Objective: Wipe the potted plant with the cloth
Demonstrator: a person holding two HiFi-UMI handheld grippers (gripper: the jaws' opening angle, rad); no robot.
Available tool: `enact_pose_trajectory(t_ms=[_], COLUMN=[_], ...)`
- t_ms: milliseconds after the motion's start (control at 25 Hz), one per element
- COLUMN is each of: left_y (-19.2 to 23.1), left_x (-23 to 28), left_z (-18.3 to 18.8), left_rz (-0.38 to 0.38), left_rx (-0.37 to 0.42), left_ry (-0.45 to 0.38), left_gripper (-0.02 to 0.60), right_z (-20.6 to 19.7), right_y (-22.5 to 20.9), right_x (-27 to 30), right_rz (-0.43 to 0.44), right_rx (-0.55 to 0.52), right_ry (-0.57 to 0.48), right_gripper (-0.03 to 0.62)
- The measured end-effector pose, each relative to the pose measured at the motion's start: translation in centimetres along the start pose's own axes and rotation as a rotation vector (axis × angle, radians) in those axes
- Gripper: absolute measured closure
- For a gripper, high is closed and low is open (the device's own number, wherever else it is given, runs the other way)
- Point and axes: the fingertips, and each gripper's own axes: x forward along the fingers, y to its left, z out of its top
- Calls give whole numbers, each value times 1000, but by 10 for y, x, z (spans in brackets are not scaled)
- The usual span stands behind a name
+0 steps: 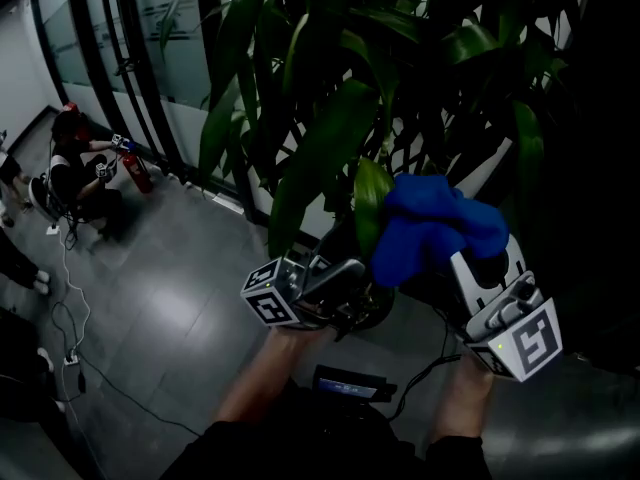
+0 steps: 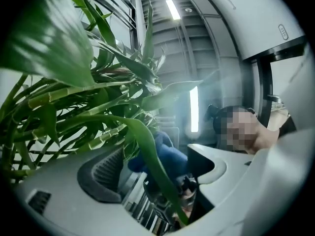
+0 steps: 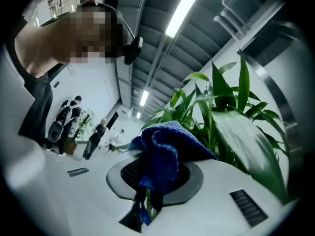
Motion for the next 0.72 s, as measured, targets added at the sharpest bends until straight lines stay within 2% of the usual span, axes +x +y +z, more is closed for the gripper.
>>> enact_pose_trajectory(t_ms=[40,120,280,440,720], left_y=[0,-1,-12,-20,-18], left_x=[-1,0,6,6,8], left_z=[-1,-3,-1,2,4], left_rz=[-1,-8,-34,-35,-42], left_rx=[-8,-19,-10,17,-8], left_ry=[-3,-5,-6,-3,0], left_gripper=[173,173,173,173,173], right_z=[13,24,-2,-40,-65], right_y=[-6,-11,2,26,40], right_x=[7,22,60,77,57], right_rz=[-21,-31,55,129,122], right_rx=[-16,-61,-130,-94,-38], right_ry=[-48,-74,59,168,206], right_gripper=[523,522,522,522,522])
